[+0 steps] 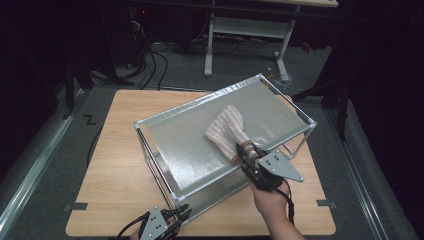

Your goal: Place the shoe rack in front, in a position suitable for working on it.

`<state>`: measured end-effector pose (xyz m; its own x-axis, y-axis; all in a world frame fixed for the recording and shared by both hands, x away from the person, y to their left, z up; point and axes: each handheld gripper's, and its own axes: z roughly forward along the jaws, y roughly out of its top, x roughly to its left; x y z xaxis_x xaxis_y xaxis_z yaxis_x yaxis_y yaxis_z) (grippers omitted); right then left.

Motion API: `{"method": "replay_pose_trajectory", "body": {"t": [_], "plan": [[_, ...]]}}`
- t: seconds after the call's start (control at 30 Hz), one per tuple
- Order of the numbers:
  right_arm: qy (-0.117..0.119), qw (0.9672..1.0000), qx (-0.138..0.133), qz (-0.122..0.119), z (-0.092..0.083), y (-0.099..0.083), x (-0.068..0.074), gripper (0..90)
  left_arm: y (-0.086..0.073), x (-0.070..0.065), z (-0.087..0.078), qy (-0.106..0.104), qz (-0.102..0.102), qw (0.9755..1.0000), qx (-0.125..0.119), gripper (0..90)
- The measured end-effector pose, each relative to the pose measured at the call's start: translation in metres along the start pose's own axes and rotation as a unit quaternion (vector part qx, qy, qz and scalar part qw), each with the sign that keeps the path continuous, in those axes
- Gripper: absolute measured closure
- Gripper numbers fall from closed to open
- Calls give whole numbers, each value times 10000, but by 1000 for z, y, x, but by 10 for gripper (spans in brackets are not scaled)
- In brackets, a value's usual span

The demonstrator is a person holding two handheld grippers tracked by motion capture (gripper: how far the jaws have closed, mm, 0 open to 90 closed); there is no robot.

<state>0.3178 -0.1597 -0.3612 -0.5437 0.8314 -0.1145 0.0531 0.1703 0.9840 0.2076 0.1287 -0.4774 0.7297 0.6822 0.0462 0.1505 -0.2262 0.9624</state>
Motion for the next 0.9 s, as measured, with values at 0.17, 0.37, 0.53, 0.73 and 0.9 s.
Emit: {"method": "replay_pose_trajectory", "body": {"t": [0.17, 0.37, 0.53, 0.73, 0.9], "plan": [[375, 9992, -109, -63, -2, 1, 32, 679, 0, 0, 0, -8, 20, 10000, -2, 791], [753, 9970, -165, -67, -4, 4, 60, 679, 0, 0, 0, -11, 24, 10000, 3, 792], [1036, 9944, -189, -109, -6, 7, 83, 679, 0, 0, 0, -17, 35, 10000, -7, 791], [1335, 9905, -264, -196, -13, 10, 104, 679, 0, 0, 0, -31, 40, 10000, -4, 792], [1513, 9877, -319, -216, -21, 12, 113, 679, 0, 0, 0, -25, 51, 10000, -3, 791]]}}
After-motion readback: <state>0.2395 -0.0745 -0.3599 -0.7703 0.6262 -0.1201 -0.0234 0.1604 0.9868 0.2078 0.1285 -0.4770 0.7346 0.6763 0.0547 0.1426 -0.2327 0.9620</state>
